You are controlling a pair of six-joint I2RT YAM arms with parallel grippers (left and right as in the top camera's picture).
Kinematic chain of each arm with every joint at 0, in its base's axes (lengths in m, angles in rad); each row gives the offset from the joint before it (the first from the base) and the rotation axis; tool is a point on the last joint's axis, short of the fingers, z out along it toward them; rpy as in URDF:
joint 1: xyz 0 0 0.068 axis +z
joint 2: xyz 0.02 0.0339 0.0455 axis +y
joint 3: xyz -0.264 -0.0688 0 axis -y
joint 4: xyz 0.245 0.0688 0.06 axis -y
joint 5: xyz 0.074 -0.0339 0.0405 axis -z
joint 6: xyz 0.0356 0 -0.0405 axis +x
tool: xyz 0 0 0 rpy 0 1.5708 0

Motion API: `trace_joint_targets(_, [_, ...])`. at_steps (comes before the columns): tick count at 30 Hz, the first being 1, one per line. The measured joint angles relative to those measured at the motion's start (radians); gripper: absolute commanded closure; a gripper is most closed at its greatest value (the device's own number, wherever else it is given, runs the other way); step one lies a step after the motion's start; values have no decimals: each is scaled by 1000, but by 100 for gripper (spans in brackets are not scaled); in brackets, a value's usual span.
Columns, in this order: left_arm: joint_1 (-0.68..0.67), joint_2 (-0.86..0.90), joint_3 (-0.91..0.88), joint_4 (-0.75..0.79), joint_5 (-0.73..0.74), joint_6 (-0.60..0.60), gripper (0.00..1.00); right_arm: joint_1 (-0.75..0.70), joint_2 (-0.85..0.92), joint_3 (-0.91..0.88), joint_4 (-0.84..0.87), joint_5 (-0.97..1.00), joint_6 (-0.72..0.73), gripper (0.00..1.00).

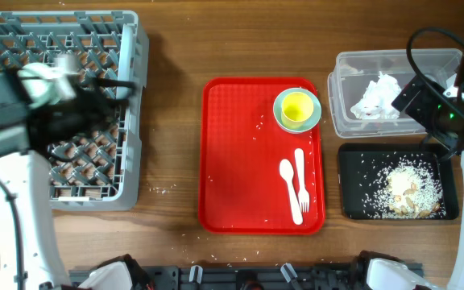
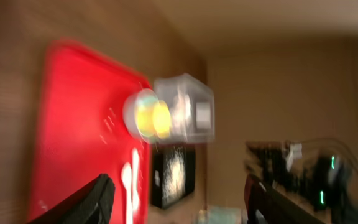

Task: Sort waste into correct bins and load items into the dishwasher rack
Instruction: 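Carry the blue plate to the dish rack and stand it in, then move the left gripper to the white spoon and grasp it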

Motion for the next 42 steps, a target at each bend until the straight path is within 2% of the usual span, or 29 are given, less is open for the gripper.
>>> trace_joint_targets(1, [-58, -2, 0, -11, -1, 18, 24, 0, 0, 0, 0, 0, 0, 0])
trace_joint_targets(4, [-254, 1, 0, -20, -14, 29, 49, 0, 0, 0, 0, 0, 0, 0])
trace_joint_targets(5, [-374, 2, -1, -24, -31, 35, 49, 0, 0, 0, 0, 0, 0, 0])
trace_joint_targets(6, [-424, 2, 0, -24, -67, 20, 49, 0, 0, 0, -1, 0, 0, 0])
trace_joint_targets(9, [-669, 15, 0, -21, -356, -128, 43, 0, 0, 0, 0, 0, 0, 0])
trace_joint_targets(11, [-860, 37, 0, -20, -631, -286, 43, 0, 0, 0, 0, 0, 0, 0])
trace_joint_targets(15, [-1113, 110, 0, 26, -1022, -553, 39, 0, 0, 0, 0, 0, 0, 0])
trace_joint_targets(19, [-1268, 244, -1, 167, -1225, -708, 38, 0, 0, 0, 0, 0, 0, 0])
trace_joint_targets(23, [-1345, 377, -1, 279, -1292, -759, 39, 0, 0, 0, 0, 0, 0, 0])
trace_joint_targets(29, [-1377, 525, -1, 332, -1323, -781, 40, 0, 0, 0, 0, 0, 0, 0])
trace_joint_targets(42, [-1409, 570, -1, 356, -1345, -789, 44, 0, 0, 0, 0, 0, 0, 0])
